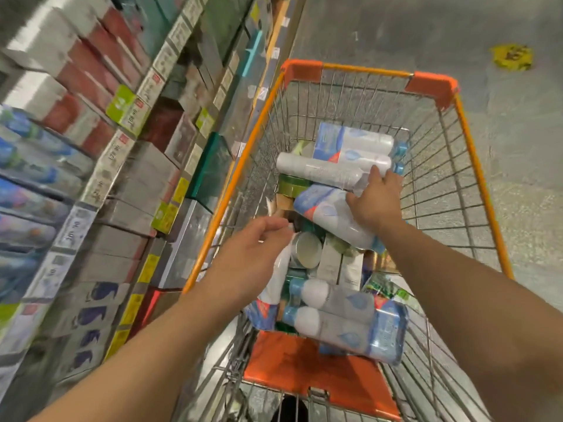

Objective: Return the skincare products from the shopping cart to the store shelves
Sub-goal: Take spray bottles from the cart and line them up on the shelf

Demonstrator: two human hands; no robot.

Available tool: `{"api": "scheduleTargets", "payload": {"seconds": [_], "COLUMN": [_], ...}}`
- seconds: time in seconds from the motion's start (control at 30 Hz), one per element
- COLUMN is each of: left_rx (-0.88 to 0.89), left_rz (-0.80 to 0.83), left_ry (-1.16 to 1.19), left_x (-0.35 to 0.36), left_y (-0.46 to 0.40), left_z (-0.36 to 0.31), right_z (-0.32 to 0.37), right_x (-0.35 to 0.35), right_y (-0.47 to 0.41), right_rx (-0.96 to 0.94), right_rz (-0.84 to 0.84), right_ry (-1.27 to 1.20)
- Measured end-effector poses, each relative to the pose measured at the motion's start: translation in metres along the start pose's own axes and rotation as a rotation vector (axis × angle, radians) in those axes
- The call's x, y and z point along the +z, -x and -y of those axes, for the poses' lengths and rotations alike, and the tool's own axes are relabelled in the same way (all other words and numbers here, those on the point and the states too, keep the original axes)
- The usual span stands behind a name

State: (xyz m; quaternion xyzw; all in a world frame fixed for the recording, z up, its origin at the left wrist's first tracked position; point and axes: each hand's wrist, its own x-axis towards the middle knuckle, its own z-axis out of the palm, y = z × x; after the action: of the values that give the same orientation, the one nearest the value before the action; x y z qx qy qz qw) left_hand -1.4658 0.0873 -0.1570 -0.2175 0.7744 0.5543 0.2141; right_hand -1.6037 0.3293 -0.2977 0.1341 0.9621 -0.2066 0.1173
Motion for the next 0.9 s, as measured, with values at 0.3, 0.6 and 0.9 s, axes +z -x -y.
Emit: {"api": "scheduleTargets", "payload": {"seconds": [0.3,0.6,0.9], "left_rx": [-0.082,-0.095,-0.051], "left_rz": [0.036,0.046,-0.008], "left_ry": [-0.017,-0.007,0.011], "left_x": [0.01,0.009,-0.006], "left_y": [-0.004,0.007,0.03], "left_z": [0.005,0.002,-0.014], "right_z": [0.009,0.034,0.081], "right_x": [-0.001,-0.003,-0.044], "right_y": [-0.017,0.017,0.065], "right_rx": [-0.015,-0.132,-0.306], "right_rz": [0.026,-0.022,-0.289], "right_ry": [-0.093,-0.206,-0.503]}}
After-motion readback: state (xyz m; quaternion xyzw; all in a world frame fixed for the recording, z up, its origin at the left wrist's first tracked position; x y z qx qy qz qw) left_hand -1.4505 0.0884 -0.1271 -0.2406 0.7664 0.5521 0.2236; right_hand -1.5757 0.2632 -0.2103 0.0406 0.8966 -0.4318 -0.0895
